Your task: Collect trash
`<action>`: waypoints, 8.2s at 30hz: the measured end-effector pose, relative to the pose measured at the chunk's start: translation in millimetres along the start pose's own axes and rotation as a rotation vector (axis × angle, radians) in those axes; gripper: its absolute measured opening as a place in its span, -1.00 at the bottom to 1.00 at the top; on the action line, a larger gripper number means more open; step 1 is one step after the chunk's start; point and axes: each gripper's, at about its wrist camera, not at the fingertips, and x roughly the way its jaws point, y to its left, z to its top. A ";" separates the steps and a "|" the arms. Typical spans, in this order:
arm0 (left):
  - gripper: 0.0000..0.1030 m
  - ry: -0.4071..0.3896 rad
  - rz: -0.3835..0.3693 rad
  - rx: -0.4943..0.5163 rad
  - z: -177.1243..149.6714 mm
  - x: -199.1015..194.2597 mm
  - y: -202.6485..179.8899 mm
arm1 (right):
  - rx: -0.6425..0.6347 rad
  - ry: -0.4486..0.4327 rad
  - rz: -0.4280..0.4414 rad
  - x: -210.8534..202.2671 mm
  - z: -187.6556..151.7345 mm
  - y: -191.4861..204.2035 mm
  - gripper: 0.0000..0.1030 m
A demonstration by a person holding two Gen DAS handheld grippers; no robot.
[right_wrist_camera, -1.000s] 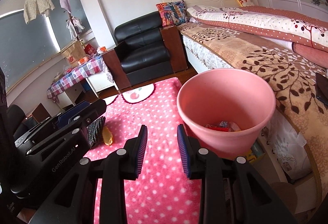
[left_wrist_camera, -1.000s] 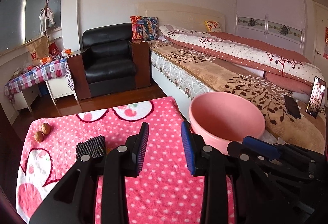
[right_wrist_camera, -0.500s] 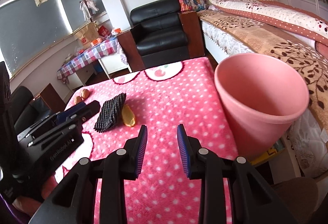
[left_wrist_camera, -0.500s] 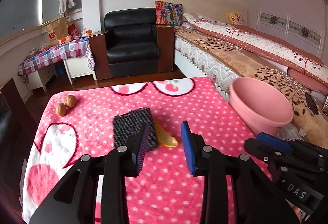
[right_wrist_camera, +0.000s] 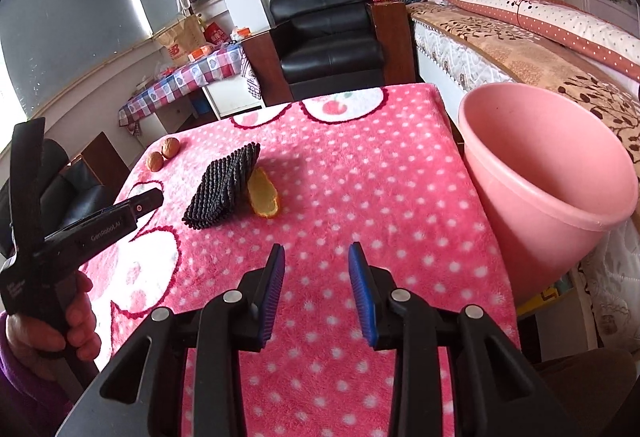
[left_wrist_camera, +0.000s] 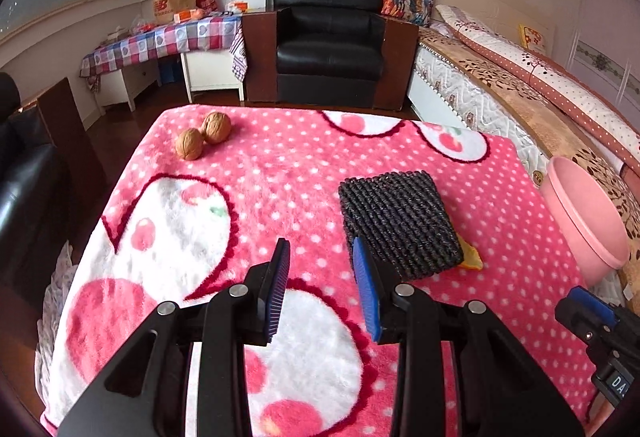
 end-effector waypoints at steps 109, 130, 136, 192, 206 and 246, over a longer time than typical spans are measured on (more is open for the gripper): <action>-0.82 -0.157 -0.121 0.199 -1.9 -56.4 -120.3 | 0.034 -0.042 -0.045 -54.8 15.3 -37.3 -0.65; -0.82 -0.201 -0.200 0.300 12.2 -52.8 -193.1 | 0.123 -0.130 -0.148 -80.0 35.4 -101.0 -0.64; -0.82 -0.206 -0.217 0.332 15.6 -46.8 -214.8 | 0.150 -0.133 -0.182 -77.8 38.3 -119.8 -0.64; -0.46 -0.071 -0.238 0.461 9.5 33.4 -311.2 | 0.247 -0.083 -0.286 -24.6 46.2 -211.2 -0.61; -0.35 -0.094 -0.248 0.450 11.3 22.0 -306.9 | 0.250 -0.118 -0.301 -33.4 44.6 -208.4 -0.28; -0.35 -0.219 -0.235 0.302 5.4 -69.4 -208.8 | 0.157 -0.220 -0.209 -101.3 14.2 -99.5 0.13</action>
